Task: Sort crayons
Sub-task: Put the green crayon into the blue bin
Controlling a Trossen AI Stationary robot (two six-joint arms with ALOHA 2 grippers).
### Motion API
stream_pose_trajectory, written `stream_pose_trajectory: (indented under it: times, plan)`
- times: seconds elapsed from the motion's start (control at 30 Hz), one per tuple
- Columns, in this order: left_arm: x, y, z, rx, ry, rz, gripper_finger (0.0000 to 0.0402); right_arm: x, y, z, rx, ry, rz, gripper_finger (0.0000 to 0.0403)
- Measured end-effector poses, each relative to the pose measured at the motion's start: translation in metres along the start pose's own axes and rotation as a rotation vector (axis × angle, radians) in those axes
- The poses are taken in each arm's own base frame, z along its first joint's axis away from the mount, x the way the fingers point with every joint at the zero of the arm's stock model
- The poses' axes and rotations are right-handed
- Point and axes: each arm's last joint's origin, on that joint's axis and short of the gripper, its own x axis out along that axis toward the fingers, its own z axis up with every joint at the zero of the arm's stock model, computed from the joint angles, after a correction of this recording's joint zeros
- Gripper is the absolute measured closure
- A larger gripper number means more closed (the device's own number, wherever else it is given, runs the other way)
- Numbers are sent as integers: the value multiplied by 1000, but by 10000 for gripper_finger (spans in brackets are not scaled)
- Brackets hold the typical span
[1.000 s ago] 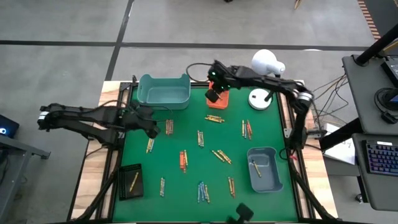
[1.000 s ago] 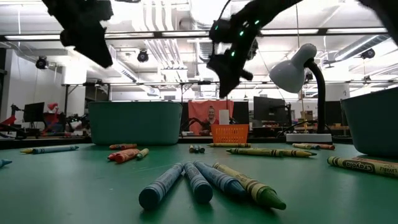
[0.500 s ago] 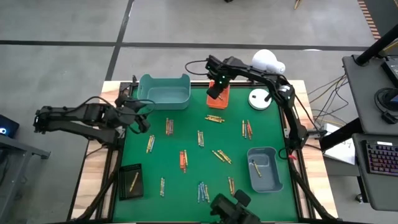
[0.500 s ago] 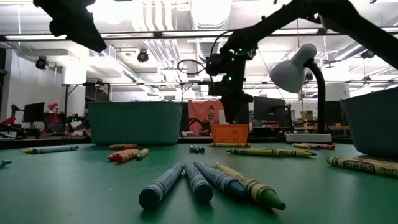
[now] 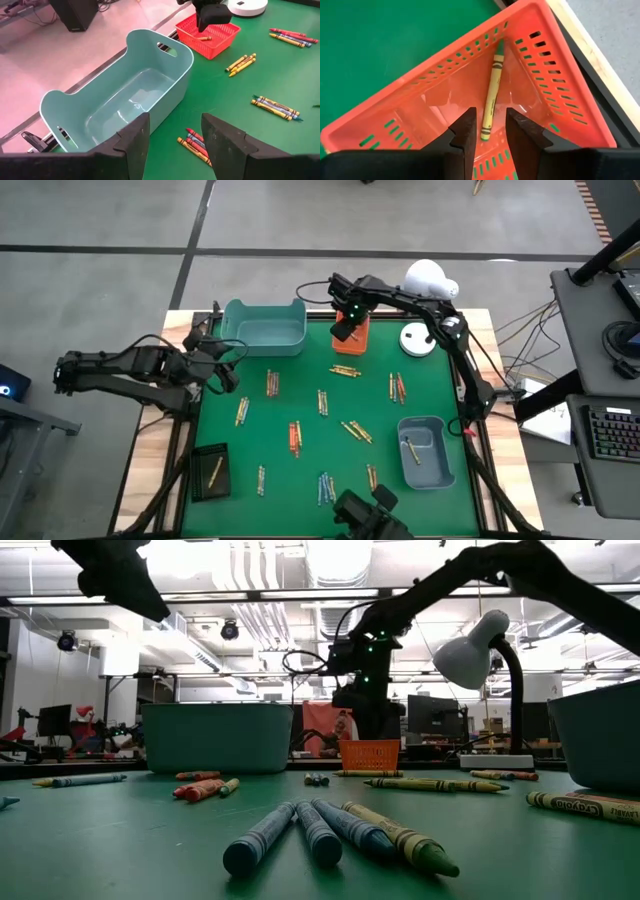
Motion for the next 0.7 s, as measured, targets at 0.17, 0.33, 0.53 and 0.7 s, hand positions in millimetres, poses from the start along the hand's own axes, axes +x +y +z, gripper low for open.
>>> stream_pose_trajectory:
  times: [0.17,0.33,0.53,0.7]
  plan:
    - [0,0,0,0,0,0,239,6,0,2,6,-12,-2,308]
    - [0,0,0,1,0,1,239,14,0,2,-7,6,-5,308]
    - [0,0,0,2,2,2,239,21,0,2,-11,21,-6,308]
    - [0,0,0,1,2,2,239,31,0,2,-5,35,-7,308]
